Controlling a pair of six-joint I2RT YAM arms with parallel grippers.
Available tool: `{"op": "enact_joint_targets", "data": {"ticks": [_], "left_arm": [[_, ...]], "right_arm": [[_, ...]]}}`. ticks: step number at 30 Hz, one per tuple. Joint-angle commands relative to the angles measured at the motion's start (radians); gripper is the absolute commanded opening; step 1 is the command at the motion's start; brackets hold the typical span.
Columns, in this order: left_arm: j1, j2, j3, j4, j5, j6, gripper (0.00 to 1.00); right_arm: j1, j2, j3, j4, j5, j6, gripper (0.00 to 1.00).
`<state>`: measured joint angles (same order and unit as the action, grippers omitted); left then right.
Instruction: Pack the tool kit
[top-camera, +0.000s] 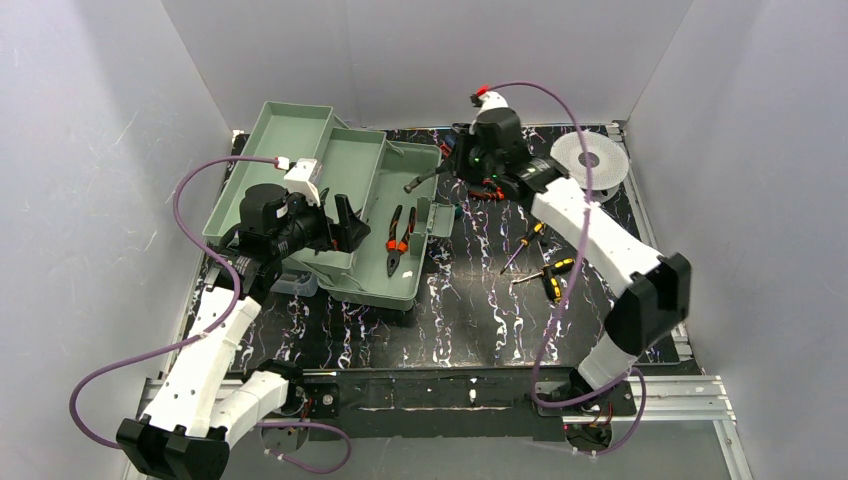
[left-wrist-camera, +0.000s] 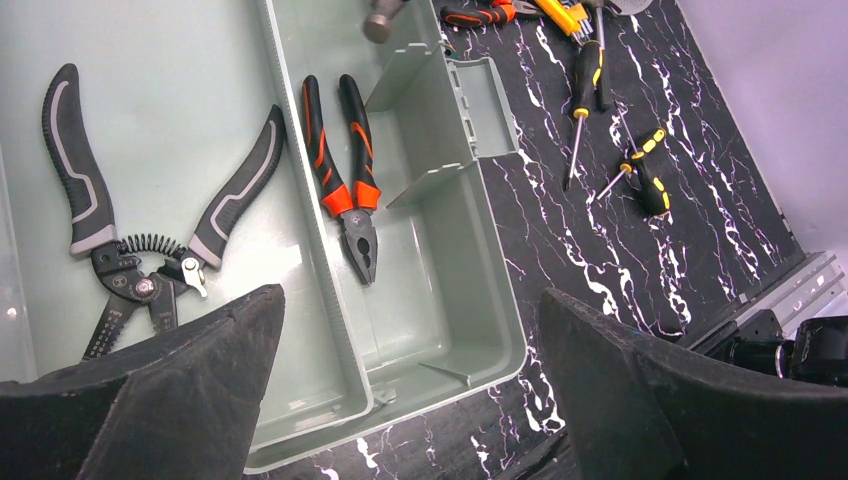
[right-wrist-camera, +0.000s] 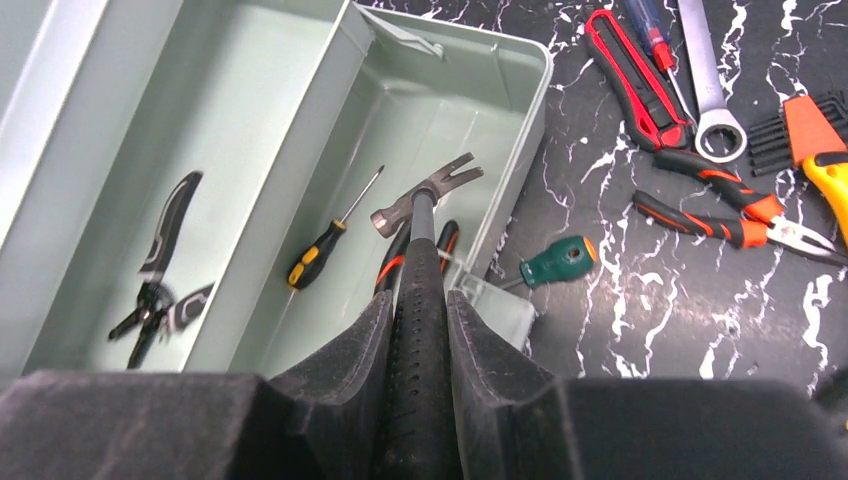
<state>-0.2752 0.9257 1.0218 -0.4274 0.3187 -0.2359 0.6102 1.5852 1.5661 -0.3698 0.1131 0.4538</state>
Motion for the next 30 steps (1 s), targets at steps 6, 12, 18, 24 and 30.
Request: {"op": "enact_joint_targets", "data": {"ticks": [6,12,18,24,30], "left_arm": [[-0.003,-0.007,0.009,-0.011,0.000,0.006,1.00],[-0.003,-0.002,0.011,-0.012,-0.001,0.006,1.00],[-0.003,0.002,0.009,-0.013,-0.006,0.006,1.00],[0.000,-0.002,0.011,-0.015,-0.012,0.008,1.00],[-0.001,-0.003,0.009,-0.017,-0.016,0.009,1.00]], "right_arm": [[0.121,0.248,0.219,0.150,0.366,-0.041,0.01],[0.179,0.410,0.338,0.138,0.451,-0.042,0.01],[0.227,0.474,0.344,0.145,0.398,0.020,0.01],[0.265,0.439,0.277,0.108,0.173,0.008,0.42],[0.289,0.309,0.137,0.119,0.056,0.013,0.63]]}}
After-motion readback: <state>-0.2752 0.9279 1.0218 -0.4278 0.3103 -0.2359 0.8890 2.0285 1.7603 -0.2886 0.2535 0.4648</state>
